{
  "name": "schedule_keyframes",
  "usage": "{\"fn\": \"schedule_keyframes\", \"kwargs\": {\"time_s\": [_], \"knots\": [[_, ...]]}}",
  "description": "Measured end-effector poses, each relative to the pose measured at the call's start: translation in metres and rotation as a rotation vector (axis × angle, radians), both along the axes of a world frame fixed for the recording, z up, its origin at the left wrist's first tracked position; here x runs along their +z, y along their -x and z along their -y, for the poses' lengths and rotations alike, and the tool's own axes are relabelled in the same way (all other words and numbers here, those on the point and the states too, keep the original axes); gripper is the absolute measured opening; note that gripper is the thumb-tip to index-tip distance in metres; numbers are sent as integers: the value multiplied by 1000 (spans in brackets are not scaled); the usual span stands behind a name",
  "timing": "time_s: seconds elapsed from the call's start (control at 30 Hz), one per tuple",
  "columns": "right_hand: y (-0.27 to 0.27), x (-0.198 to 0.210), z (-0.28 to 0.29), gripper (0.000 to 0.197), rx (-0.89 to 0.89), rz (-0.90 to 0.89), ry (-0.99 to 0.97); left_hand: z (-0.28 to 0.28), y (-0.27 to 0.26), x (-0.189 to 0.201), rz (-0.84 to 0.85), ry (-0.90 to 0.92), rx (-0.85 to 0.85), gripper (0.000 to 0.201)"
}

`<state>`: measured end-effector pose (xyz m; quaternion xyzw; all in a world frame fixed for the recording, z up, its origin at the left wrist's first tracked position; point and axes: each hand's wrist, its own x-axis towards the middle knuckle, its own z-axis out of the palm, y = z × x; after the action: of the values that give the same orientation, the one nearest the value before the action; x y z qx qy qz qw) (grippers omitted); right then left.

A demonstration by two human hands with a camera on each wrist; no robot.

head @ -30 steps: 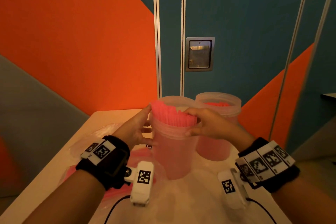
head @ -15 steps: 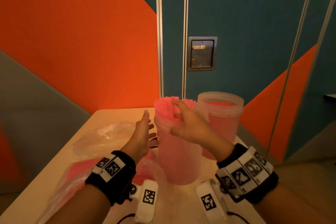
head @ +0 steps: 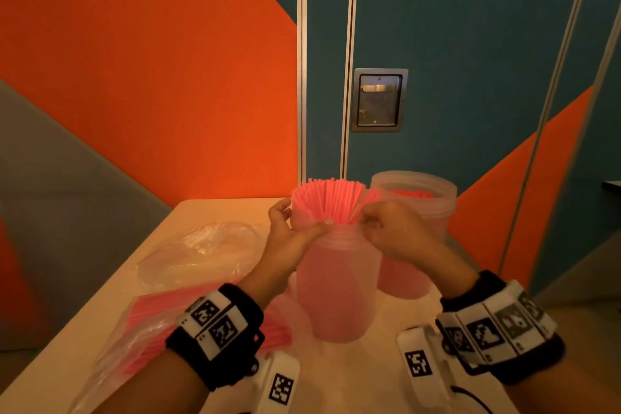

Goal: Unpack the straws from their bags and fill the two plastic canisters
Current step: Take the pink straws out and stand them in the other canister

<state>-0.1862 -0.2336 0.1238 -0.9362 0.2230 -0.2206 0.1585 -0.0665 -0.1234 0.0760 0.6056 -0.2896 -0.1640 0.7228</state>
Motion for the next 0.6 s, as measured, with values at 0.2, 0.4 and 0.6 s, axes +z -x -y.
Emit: {"fn": "schedule_keyframes", "kwargs": {"time_s": [0.2,0.4,0.6], "knots": [[1,-8,-22,42,67,109,10,2,-22,0,-99,44,-67,62],[14,-46,-38,37,74,612,91,-55,-16,-2,102,-15,155,26],[-7,-71,-92,21,373,374,-136,-130,-14,-27,157,-246,232,12]]}}
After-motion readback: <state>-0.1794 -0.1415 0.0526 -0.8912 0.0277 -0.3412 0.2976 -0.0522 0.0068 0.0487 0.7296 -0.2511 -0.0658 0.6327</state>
